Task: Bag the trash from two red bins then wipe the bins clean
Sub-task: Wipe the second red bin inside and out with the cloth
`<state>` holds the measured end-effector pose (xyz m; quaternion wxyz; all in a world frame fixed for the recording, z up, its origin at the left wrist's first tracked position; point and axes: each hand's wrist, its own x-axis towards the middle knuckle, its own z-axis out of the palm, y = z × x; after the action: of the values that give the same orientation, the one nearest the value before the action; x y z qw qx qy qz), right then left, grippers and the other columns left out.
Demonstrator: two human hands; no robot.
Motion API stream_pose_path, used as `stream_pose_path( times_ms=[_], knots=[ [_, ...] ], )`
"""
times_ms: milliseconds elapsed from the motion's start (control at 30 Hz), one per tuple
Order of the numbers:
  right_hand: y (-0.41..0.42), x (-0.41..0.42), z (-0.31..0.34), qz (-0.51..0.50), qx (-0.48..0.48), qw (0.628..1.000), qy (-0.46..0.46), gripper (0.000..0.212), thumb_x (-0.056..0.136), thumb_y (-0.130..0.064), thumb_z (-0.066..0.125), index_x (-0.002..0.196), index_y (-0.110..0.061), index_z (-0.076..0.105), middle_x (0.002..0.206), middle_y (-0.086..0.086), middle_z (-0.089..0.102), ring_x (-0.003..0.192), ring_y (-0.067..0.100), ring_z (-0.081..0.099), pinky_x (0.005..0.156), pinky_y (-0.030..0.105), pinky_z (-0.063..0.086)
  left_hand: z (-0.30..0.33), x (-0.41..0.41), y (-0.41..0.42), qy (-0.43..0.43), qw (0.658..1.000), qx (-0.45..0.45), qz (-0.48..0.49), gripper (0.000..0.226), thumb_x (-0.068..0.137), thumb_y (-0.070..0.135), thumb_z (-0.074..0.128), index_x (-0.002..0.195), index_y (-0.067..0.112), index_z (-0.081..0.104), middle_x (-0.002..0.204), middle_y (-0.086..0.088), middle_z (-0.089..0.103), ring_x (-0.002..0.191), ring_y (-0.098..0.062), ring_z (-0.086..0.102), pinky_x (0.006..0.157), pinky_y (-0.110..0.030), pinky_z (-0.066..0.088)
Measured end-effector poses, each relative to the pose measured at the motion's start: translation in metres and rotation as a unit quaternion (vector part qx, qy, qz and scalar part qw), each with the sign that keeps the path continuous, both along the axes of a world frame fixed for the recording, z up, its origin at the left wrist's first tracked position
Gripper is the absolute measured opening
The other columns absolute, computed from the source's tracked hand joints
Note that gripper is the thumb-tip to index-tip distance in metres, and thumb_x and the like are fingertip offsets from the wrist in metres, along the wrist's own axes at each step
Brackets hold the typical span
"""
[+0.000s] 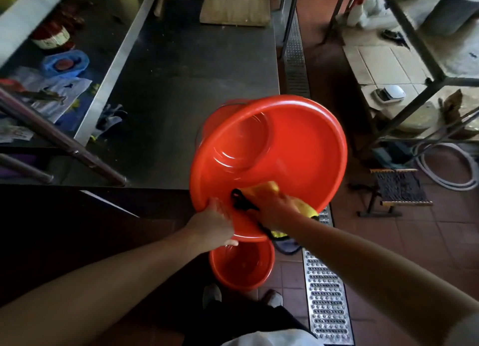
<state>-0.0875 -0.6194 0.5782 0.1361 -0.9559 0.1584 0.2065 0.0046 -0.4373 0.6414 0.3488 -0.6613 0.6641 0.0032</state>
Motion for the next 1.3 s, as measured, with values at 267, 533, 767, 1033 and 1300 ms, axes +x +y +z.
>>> stream_pose_path(
  times_ms=[267, 533, 767, 1033, 1300],
  knots=[
    [0.006, 0.021, -0.04, -0.016, 0.053, 0.998, -0.003, 0.061, 0.101, -0.055, 0.034, 0.157, -0.036, 0.019, 0.162, 0.0, 0.027, 0.149, 0.029, 0.025, 0.114, 0.052, 0.025, -0.009, -0.006, -0.01, -0.042, 0.995, 0.038, -0.084, 0.052, 0.096, 0.041, 0.045, 0.112, -0.003, 0.068, 0.105, -0.03, 0.068, 0.1, -0.047, 0.064, 0.09, -0.06, 0.049],
    [-0.031, 0.06, -0.064, -0.103, -0.054, 0.993, 0.002, 0.053, 0.104, -0.044, 0.035, 0.155, -0.028, 0.028, 0.159, 0.004, 0.032, 0.149, 0.025, 0.021, 0.116, 0.049, 0.018, -0.005, -0.011, -0.014, -0.066, 0.996, -0.027, -0.058, 0.044, 0.073, 0.048, 0.067, 0.087, 0.008, 0.079, 0.087, -0.019, 0.074, 0.08, -0.035, 0.072, 0.074, -0.046, 0.059],
    [-0.061, 0.062, -0.074, -0.092, -0.027, 0.995, -0.015, 0.055, 0.102, -0.051, 0.038, 0.154, -0.043, 0.025, 0.161, 0.004, 0.03, 0.145, 0.032, 0.029, 0.118, 0.047, 0.023, -0.004, -0.014, -0.014, -0.091, 0.989, -0.06, -0.099, 0.055, 0.081, 0.056, 0.057, 0.097, 0.007, 0.077, 0.093, -0.018, 0.074, 0.083, -0.033, 0.073, 0.074, -0.042, 0.059],
    [-0.021, 0.088, -0.081, -0.083, 0.096, 0.991, -0.043, 0.053, 0.103, -0.055, 0.034, 0.154, -0.04, 0.029, 0.16, 0.0, 0.033, 0.144, 0.028, 0.033, 0.112, 0.048, 0.027, -0.002, -0.015, -0.014, -0.104, 0.986, -0.073, -0.106, 0.059, 0.076, 0.062, 0.06, 0.096, 0.009, 0.078, 0.091, -0.015, 0.075, 0.083, -0.031, 0.073, 0.074, -0.039, 0.06],
    [-0.016, 0.091, -0.079, -0.158, 0.03, 0.987, -0.02, 0.05, 0.104, -0.048, 0.033, 0.149, -0.029, 0.039, 0.159, 0.004, 0.035, 0.148, 0.025, 0.024, 0.114, 0.047, 0.019, -0.016, -0.02, -0.017, -0.078, 0.991, -0.085, -0.068, 0.042, 0.075, 0.042, 0.07, 0.094, 0.006, 0.078, 0.091, -0.018, 0.074, 0.084, -0.032, 0.073, 0.075, -0.041, 0.059]
  ],
)
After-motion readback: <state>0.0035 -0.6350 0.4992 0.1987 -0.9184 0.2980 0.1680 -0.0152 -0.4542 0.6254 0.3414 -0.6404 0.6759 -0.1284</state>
